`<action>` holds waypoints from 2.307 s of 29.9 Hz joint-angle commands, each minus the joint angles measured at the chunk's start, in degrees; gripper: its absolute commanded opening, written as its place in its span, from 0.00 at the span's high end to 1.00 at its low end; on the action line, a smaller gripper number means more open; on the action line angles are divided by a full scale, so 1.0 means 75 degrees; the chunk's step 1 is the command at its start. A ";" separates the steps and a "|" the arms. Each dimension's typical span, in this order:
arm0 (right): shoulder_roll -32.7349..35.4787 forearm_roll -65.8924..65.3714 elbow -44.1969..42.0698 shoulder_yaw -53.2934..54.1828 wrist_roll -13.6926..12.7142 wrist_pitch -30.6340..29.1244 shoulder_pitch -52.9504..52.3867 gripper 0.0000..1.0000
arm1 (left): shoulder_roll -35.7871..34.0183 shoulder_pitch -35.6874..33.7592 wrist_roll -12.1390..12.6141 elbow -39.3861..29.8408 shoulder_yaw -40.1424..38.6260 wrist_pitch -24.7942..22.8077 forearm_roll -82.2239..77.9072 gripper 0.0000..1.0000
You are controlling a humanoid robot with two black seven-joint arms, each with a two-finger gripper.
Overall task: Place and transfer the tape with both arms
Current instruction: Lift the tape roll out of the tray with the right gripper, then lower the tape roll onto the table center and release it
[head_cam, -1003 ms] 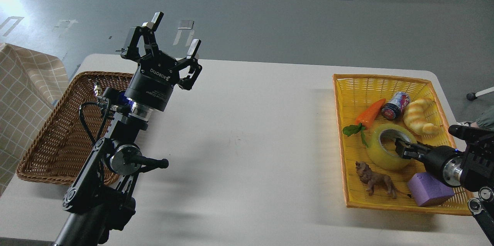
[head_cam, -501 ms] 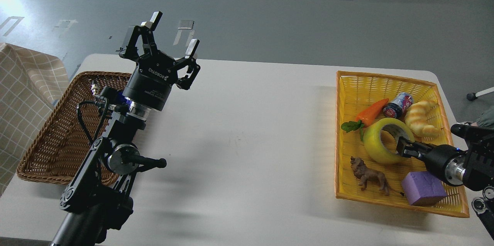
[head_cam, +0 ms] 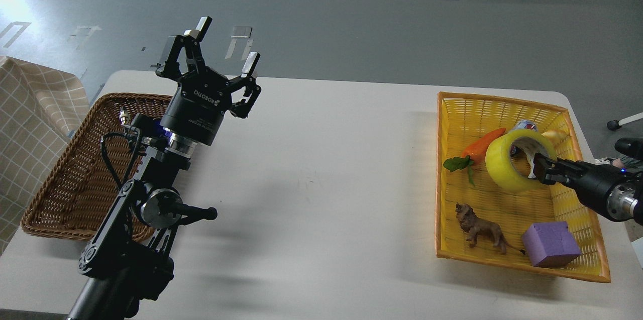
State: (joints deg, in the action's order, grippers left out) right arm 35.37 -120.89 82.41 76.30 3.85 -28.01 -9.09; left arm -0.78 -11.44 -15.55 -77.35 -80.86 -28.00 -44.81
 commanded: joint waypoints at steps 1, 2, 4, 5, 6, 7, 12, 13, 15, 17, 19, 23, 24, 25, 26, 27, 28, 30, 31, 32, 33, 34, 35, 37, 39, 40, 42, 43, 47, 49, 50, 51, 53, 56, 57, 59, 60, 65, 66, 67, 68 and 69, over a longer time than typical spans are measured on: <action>-0.0063 0.0017 0.0004 -0.0002 0.0108 0.0001 -0.0743 1.00 | -0.0001 0.0001 0.0011 0.0001 0.0001 0.0000 -0.0002 0.02; -0.0098 0.0017 -0.0008 -0.0048 0.0108 0.0001 -0.1012 1.00 | -0.0001 -0.0010 0.0011 0.0001 0.0001 0.0000 -0.0013 0.02; -0.0180 0.0028 -0.0043 -0.0153 0.0108 0.0001 -0.1376 1.00 | -0.0001 -0.0022 0.0011 0.0001 0.0001 0.0000 -0.0002 0.02; -0.0261 0.0028 -0.0055 -0.0258 0.0108 0.0001 -0.1552 1.00 | -0.0013 -0.0022 0.0011 0.0001 0.0001 0.0000 -0.0002 0.02; -0.0506 0.0017 -0.0090 -0.0538 0.0097 0.0001 -0.1890 1.00 | -0.0013 -0.0022 0.0011 0.0001 0.0001 0.0000 -0.0002 0.02; -0.0729 0.0017 -0.0125 -0.0819 0.0096 0.0001 -0.2253 1.00 | -0.0025 -0.0022 0.0000 0.0001 -0.0011 0.0000 -0.0002 0.02; -0.1607 -0.0042 -0.0429 -0.1827 0.0015 0.0001 -0.3145 1.00 | -0.0165 -0.0022 0.0000 0.0001 -0.0035 0.0000 0.0022 0.02; -0.1854 -0.0054 -0.0592 -0.2108 0.0003 0.0001 -0.3368 1.00 | -0.0188 -0.0022 0.0000 0.0001 -0.0046 0.0000 0.0022 0.02; -0.2263 -0.0066 -0.0838 -0.2460 -0.0009 0.0001 -0.3661 1.00 | -0.0200 -0.0022 0.0000 0.0001 -0.0046 0.0000 0.0022 0.02; -0.2536 -0.0101 -0.1004 -0.2650 -0.0021 0.0001 -0.3792 1.00 | -0.0200 -0.0010 0.0000 0.0001 -0.0046 0.0000 0.0010 0.02; -0.3014 -0.0124 -0.1435 -0.3000 -0.0021 0.0001 -0.4072 1.00 | -0.0200 0.0013 0.0000 0.0001 -0.0081 0.0000 0.0022 0.02; -0.3589 -0.0253 -0.2151 -0.3739 -0.0021 0.0001 -0.4623 1.00 | -0.0235 0.0036 0.0000 0.0001 -0.0117 0.0000 0.0045 0.02; -0.3695 -0.0288 -0.2257 -0.3844 -0.0021 0.0001 -0.4694 1.00 | -0.0236 0.0036 0.0000 0.0012 -0.0117 0.0000 0.0045 0.02; -0.3905 -0.0300 -0.2397 -0.3985 -0.0021 0.0001 -0.4764 1.00 | -0.0236 0.0036 0.0000 0.0012 -0.0117 0.0000 0.0045 0.02; -0.3988 -0.0323 -0.2457 -0.4044 -0.0021 0.0001 -0.4765 1.00 | -0.0236 0.0036 0.0000 0.0012 -0.0128 0.0000 0.0045 0.02; -0.4151 -0.0416 -0.2562 -0.4184 -0.0021 0.0001 -0.4776 1.00 | -0.0236 0.0036 0.0000 0.0012 -0.0128 0.0000 0.0045 0.02; -0.4234 -0.0498 -0.2609 -0.4255 -0.0021 0.0001 -0.4776 1.00 | -0.0236 0.0036 0.0000 0.0012 -0.0128 0.0000 0.0045 0.02; -0.4492 -0.0549 -0.2750 -0.4466 -0.0021 0.0001 -0.4776 1.00 | -0.0236 0.0036 -0.0012 0.0012 -0.0140 0.0000 0.0045 0.02; -0.4574 -0.0549 -0.2797 -0.4513 -0.0021 0.0001 -0.4765 1.00 | -0.0236 0.0036 -0.0012 0.0012 -0.0140 0.0000 0.0057 0.02; -0.4702 -0.0549 -0.2867 -0.4595 -0.0032 0.0001 -0.4730 1.00 | -0.0236 0.0036 -0.0012 0.0012 -0.0140 0.0000 0.0057 0.02; -0.4715 -0.0549 -0.2925 -0.4700 -0.0032 0.0001 -0.4718 1.00 | -0.0236 0.0036 -0.0012 0.0012 -0.0140 0.0000 0.0057 0.02; -0.4715 -0.0549 -0.2949 -0.4759 -0.0032 0.0001 -0.4706 1.00 | -0.0236 0.0036 -0.0012 0.0012 -0.0140 0.0000 0.0057 0.02; -0.4715 -0.0549 -0.2996 -0.4841 -0.0032 0.0001 -0.4694 1.00 | -0.0224 0.0036 -0.0012 0.0012 -0.0152 0.0000 0.0057 0.02; -0.4715 -0.0549 -0.3055 -0.4877 -0.0032 0.0001 -0.4694 1.00 | -0.0224 0.0036 -0.0012 0.0012 -0.0152 0.0000 0.0057 0.02; -0.4715 -0.0549 -0.3195 -0.4923 -0.0195 0.0001 -0.4636 1.00 | -0.0212 0.0048 -0.0012 0.0012 -0.0152 0.0000 0.0057 0.02; -0.4715 -0.0549 -0.3207 -0.4935 -0.0255 0.0001 -0.4624 1.00 | -0.0212 0.0048 -0.0012 0.0012 -0.0152 0.0000 0.0057 0.02; -0.4715 -0.0549 -0.3219 -0.5052 -0.0314 0.0001 -0.4496 1.00 | -0.0235 0.0048 -0.0012 0.0036 -0.0152 0.0000 0.0057 0.02; -0.4715 -0.0549 -0.3219 -0.5099 -0.0314 0.0001 -0.4460 1.00 | -0.0236 0.0048 -0.0012 0.0036 -0.0152 0.0000 0.0057 0.02; -0.4715 -0.0549 -0.3207 -0.5193 -0.0314 0.0001 -0.4378 1.00 | -0.0236 0.0048 -0.0012 0.0036 -0.0233 0.0000 0.0057 0.02; -0.4715 -0.0549 -0.3207 -0.5158 -0.0314 0.0001 -0.4343 1.00 | -0.0236 0.0060 -0.0012 0.0036 -0.0269 0.0000 0.0057 0.02; -0.4715 -0.0549 -0.3207 -0.5158 -0.0314 0.0001 -0.4343 1.00 | -0.0236 0.0071 -0.0024 0.0036 -0.0292 0.0000 0.0057 0.02; -0.4715 -0.0549 -0.3207 -0.5158 -0.0314 0.0001 -0.4343 1.00 | -0.0236 0.0083 -0.0024 0.0036 -0.0304 0.0000 0.0057 0.02; -0.4715 -0.0549 -0.3207 -0.5181 -0.0325 0.0001 -0.4319 0.83 | -0.0236 0.0107 -0.0024 0.0036 -0.0304 0.0000 0.0057 0.02; -0.4715 -0.0549 -0.3207 -0.5228 -0.0349 0.0001 -0.4168 0.62 | -0.0236 0.0107 -0.0024 0.0036 -0.0316 0.0000 0.0057 0.02; -0.4715 -0.0549 -0.3207 -0.5228 -0.0349 0.0001 -0.4132 0.58 | -0.0236 0.0107 -0.0024 0.0036 -0.0316 0.0000 0.0057 0.02; -0.4715 -0.0549 -0.3207 -0.5228 -0.0349 0.0001 -0.4097 0.53 | -0.0247 0.0107 -0.0024 0.0036 -0.0316 0.0000 0.0057 0.02; -0.4715 -0.0549 -0.3207 -0.5217 -0.0349 0.0001 -0.4097 0.53 | -0.0247 0.0118 -0.0024 0.0036 -0.0316 0.0000 0.0057 0.02; -0.4715 -0.0549 -0.3207 -0.5123 -0.0349 0.0001 -0.4038 0.30 | -0.0247 0.0189 -0.0036 0.0024 -0.0327 0.0000 0.0057 0.02; -0.4715 -0.0549 -0.3161 -0.5018 -0.0349 0.0001 -0.4038 0.25 | -0.0247 0.0212 -0.0036 0.0024 -0.0328 0.0000 0.0057 0.02; -0.4715 -0.0549 -0.3149 -0.4890 -0.0349 0.0001 -0.4038 0.11 | -0.0247 0.0224 -0.0047 0.0036 -0.0328 0.0000 0.0057 0.02; -0.4715 -0.0549 -0.3149 -0.4819 -0.0349 0.0001 -0.4038 0.04 | -0.0247 0.0235 -0.0059 0.0024 -0.0328 0.0000 0.0057 0.02; -0.4715 -0.0549 -0.3137 -0.4714 -0.0349 0.0182 -0.4050 0.02 | -0.0247 0.0236 -0.0059 0.0024 -0.0328 0.0000 0.0069 0.02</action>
State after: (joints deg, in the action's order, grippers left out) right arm 0.00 -125.00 58.60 39.13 1.23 -27.99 -39.39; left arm -2.64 -9.85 -15.89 -77.08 -83.31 -28.00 -44.38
